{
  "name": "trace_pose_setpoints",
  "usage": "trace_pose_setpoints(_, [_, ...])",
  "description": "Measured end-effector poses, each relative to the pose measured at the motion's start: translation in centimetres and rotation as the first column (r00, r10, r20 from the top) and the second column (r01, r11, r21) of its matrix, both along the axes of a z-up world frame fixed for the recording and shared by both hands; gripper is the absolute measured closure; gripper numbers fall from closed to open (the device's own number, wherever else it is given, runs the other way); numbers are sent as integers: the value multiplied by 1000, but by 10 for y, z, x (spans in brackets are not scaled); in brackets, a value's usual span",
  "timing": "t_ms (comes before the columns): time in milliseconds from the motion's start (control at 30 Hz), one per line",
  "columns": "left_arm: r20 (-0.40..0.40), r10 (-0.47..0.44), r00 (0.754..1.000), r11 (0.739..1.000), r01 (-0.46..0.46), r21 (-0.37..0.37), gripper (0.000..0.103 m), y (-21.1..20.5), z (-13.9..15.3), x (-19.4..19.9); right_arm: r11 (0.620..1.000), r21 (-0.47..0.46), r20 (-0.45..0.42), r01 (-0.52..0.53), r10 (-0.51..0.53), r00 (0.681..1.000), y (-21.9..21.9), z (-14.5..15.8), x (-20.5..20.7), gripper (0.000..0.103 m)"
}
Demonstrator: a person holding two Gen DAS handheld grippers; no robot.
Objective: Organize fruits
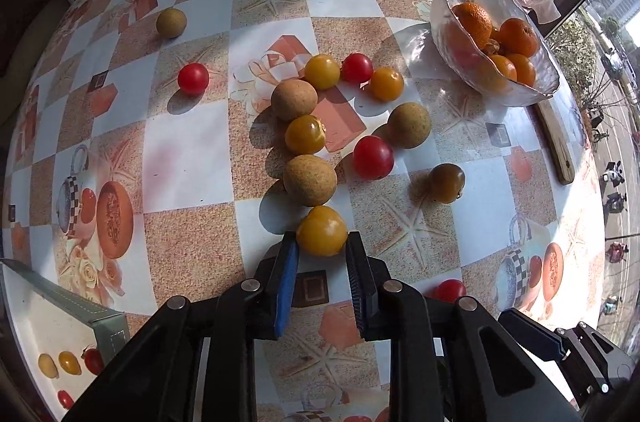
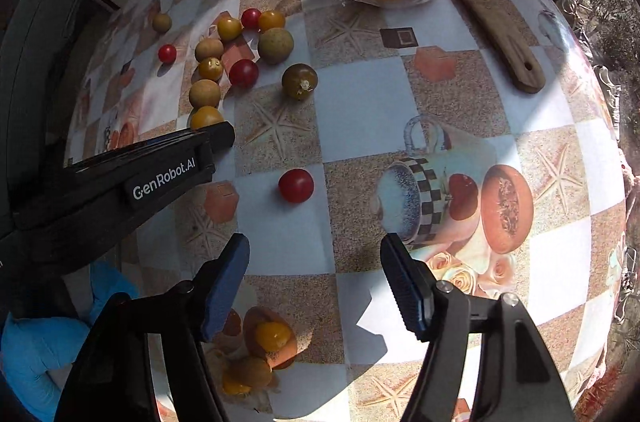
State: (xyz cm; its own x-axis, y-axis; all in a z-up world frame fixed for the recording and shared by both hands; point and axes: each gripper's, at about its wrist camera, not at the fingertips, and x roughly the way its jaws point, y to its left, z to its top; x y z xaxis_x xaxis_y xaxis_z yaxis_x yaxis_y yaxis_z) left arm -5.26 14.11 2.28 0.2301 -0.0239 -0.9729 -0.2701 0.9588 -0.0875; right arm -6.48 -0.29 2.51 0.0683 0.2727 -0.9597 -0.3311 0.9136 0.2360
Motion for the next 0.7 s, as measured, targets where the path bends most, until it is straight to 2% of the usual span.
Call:
trace_pose_setpoints(233, [5, 4, 1000, 1000, -3, -25, 77, 21, 0, -12, 999, -21, 43, -34, 35, 998, 20, -8, 9, 44])
trace_pose_setpoints(300, [5, -8, 1000, 1000, 8, -17, 77, 22, -1, -11, 998, -49, 58, -47, 49, 997, 25, -7, 11, 67])
trace_pose_setpoints(333, [5, -11, 1000, 1000, 11, -12, 77, 22, -1, -10, 997, -63, 61, -48, 52, 997, 27, -7, 12, 73])
trace_pose_setpoints(367, [6, -14, 1000, 1000, 14, -9, 77, 22, -1, -10, 997, -66, 57, -46, 50, 997, 27, -8, 13, 83])
trace_pose_setpoints(500, [8, -33, 999, 999, 33, -6, 77, 13, -1, -9, 999, -49, 28, -10, 12, 1000, 17, -5, 15, 83])
trace_pose_setpoints(700, [25, -79, 997, 997, 79, 5, 77, 4, 18, -24, 999, -15, 11, 29, -29, 1000, -5, 14, 2, 83])
